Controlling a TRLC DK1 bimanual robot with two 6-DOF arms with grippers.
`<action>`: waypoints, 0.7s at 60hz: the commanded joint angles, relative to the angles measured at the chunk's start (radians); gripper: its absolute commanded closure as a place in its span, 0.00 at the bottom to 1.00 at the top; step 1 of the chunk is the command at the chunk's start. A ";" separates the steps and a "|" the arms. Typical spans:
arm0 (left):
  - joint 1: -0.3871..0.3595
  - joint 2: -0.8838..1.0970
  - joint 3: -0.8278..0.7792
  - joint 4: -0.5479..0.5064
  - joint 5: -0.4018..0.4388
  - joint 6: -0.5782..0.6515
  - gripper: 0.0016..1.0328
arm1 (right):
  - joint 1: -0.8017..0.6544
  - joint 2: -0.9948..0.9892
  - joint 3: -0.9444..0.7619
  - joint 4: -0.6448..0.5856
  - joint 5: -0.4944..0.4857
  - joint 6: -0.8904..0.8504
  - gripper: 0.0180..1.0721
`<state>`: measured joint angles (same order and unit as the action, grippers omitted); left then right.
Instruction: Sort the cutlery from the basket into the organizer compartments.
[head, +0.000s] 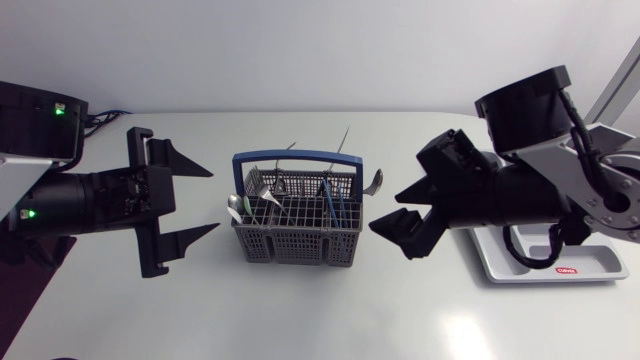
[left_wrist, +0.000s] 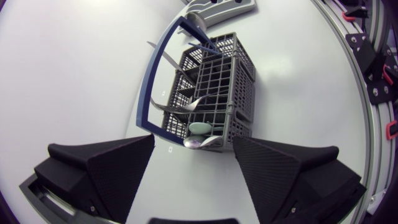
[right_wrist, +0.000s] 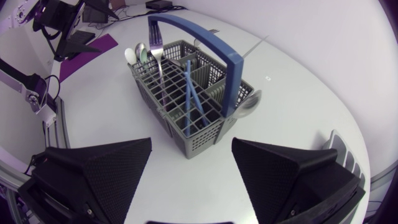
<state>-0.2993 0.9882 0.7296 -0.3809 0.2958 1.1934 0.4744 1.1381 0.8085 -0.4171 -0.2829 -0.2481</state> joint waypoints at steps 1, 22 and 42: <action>-0.032 -0.002 -0.004 -0.019 -0.023 0.098 0.16 | 0.030 -0.017 -0.025 -0.014 0.008 -0.016 0.12; -0.080 0.109 -0.007 0.007 -0.107 0.350 0.34 | 0.145 0.000 -0.028 -0.003 0.056 -0.013 0.12; -0.057 0.202 -0.004 0.082 -0.106 0.506 0.64 | 0.158 0.018 -0.035 0.017 0.057 -0.025 0.12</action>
<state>-0.3714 1.1625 0.7300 -0.3138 0.1959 1.6226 0.6273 1.1404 0.7994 -0.4137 -0.2329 -0.2527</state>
